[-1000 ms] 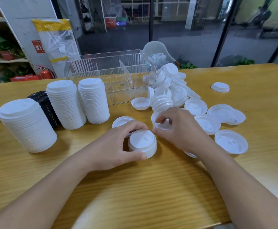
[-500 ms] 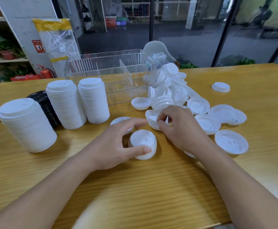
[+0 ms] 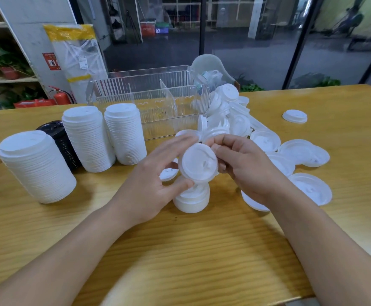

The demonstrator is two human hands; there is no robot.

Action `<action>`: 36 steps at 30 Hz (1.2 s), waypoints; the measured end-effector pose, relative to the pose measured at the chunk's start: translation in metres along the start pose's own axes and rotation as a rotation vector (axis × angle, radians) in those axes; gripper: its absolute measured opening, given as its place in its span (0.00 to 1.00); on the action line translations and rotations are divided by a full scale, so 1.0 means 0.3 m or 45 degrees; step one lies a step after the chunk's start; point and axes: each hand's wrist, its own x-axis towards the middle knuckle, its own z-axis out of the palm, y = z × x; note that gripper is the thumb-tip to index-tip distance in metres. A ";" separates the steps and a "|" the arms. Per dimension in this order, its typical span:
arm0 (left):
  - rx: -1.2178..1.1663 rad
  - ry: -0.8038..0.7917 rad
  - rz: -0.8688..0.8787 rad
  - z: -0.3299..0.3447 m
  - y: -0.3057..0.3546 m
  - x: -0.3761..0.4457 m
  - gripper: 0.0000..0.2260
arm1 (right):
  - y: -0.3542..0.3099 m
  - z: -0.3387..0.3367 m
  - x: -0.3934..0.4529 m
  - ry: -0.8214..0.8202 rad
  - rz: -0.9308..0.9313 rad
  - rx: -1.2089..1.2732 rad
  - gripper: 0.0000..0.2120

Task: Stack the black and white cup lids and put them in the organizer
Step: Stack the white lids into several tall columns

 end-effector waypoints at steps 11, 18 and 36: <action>-0.020 -0.040 -0.113 -0.012 0.005 -0.003 0.36 | -0.001 0.016 -0.011 -0.070 0.047 0.019 0.10; 0.034 -0.056 -0.196 -0.032 -0.003 -0.004 0.32 | 0.001 0.007 -0.007 0.052 0.039 -0.149 0.07; 0.176 -0.382 -0.215 -0.045 -0.029 -0.003 0.29 | 0.000 0.009 -0.015 0.119 -0.039 -0.384 0.03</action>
